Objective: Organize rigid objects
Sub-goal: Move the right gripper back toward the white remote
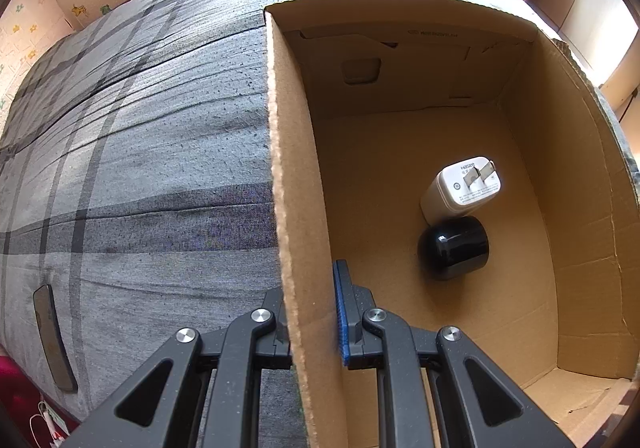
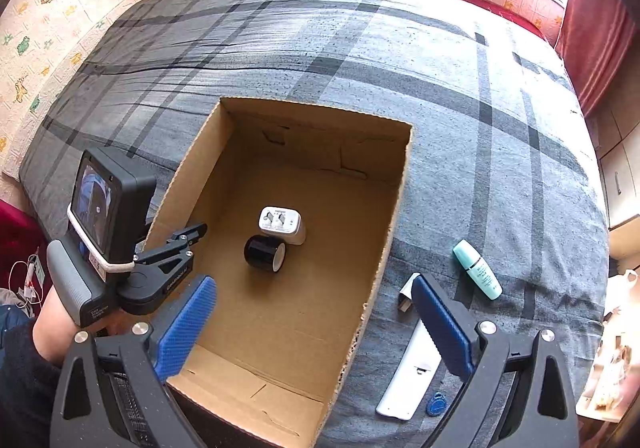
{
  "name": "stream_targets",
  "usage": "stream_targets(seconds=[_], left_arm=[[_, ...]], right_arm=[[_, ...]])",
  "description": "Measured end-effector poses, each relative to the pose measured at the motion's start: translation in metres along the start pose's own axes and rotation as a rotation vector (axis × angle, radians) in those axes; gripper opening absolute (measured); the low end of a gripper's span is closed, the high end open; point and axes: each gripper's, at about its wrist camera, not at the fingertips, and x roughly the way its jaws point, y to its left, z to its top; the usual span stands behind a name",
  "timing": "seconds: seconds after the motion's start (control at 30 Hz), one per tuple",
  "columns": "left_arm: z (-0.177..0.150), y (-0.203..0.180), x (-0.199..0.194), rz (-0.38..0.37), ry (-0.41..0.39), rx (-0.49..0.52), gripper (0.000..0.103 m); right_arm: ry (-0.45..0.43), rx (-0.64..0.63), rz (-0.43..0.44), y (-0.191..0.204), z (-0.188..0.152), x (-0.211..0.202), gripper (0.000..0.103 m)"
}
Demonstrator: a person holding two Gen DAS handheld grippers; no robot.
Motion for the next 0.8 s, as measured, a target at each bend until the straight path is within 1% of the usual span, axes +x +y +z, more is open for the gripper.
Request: stream_targets(seconds=[0.23, 0.4, 0.53, 0.63, 0.7, 0.8], left_arm=[[-0.001, 0.007, 0.000, -0.021, -0.004, -0.014, 0.016], [-0.002, 0.003, 0.000, 0.002, -0.008, 0.009, 0.016], [-0.003, 0.004, 0.000, -0.008, -0.010, -0.005, 0.016], [-0.003, 0.003, 0.000, 0.001, -0.010, 0.003, 0.016], [-0.003, 0.000, -0.001, 0.006, -0.008, 0.006, 0.016], [-0.002, 0.000, 0.000, 0.005, -0.008, 0.003, 0.016]], right_arm=[[-0.011, 0.024, -0.042, -0.030, -0.014, -0.013, 0.100], [-0.002, 0.040, -0.092, -0.057, -0.028, -0.010, 0.100], [0.009, 0.073, -0.118, -0.079, -0.043, -0.003, 0.100], [0.026, 0.103, -0.145, -0.095, -0.056, 0.006, 0.100], [0.042, 0.117, -0.164, -0.103, -0.066, 0.014, 0.100], [0.061, 0.142, -0.171, -0.110, -0.081, 0.027, 0.100]])
